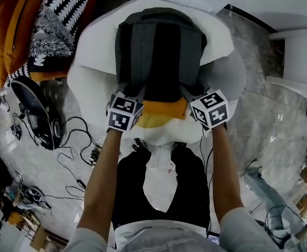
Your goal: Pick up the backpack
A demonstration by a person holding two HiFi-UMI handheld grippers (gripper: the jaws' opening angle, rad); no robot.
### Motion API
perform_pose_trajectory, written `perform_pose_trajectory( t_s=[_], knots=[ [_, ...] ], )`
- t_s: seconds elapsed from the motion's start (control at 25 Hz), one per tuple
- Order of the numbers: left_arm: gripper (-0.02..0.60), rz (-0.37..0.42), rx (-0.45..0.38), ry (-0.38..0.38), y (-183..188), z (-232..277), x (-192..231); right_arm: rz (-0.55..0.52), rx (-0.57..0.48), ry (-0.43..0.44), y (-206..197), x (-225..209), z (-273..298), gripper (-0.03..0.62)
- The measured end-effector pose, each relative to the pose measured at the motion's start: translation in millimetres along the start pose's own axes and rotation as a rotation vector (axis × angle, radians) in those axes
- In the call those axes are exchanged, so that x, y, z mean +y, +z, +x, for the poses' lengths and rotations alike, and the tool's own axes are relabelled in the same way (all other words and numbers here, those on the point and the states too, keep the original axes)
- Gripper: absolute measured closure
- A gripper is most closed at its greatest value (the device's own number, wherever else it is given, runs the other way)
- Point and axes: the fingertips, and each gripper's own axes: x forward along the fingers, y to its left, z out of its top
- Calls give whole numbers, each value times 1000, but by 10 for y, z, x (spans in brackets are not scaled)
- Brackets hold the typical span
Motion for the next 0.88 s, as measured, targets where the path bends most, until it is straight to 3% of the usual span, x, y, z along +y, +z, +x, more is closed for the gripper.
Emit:
perform_pose_trajectory(
  t_s=[0.36,0.88],
  knots=[
    [533,-32,19,3,127,-337,-79,-4,44,-52,112,160,-321,560],
    [534,-60,-1,-17,269,-744,-219,2,50,-55,291,460,-678,560]
  ],
)
